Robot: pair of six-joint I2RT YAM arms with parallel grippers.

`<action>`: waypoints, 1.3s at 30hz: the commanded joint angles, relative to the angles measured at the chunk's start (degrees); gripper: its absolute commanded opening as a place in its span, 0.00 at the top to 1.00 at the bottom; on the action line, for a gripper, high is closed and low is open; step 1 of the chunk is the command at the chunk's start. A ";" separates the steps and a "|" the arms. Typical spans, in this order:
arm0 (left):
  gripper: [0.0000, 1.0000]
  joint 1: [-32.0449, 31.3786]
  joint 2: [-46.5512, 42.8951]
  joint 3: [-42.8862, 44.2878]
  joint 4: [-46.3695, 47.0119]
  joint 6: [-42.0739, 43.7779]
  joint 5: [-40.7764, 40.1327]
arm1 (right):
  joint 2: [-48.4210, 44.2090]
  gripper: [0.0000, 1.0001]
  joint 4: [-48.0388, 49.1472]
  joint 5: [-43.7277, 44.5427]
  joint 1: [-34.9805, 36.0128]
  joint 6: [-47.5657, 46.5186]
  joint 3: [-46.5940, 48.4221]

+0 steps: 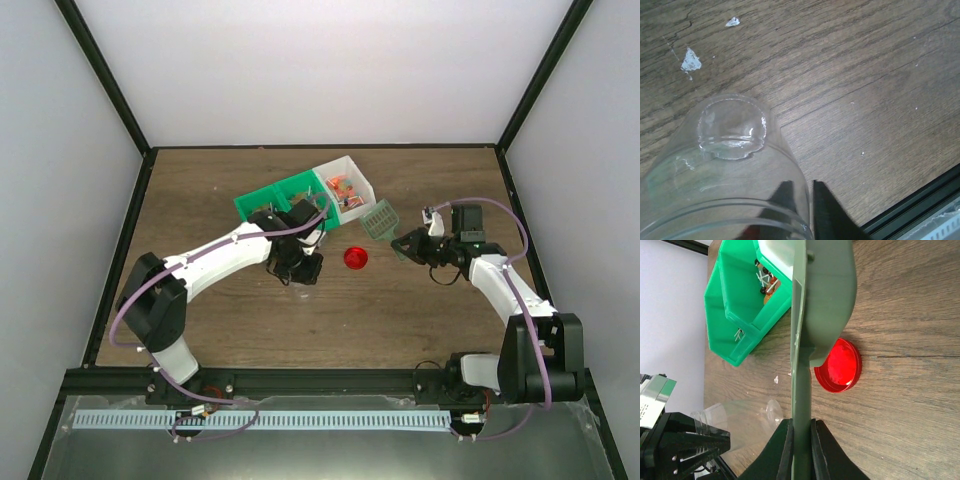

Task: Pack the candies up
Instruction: Adjust the packing bottle at the center of the board, then scoop the fake candies from the storage box.

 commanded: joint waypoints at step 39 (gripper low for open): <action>0.37 1.78 0.38 22.95 1.87 0.51 -5.55 | -3.57 0.96 2.40 -9.63 -0.48 6.91 4.27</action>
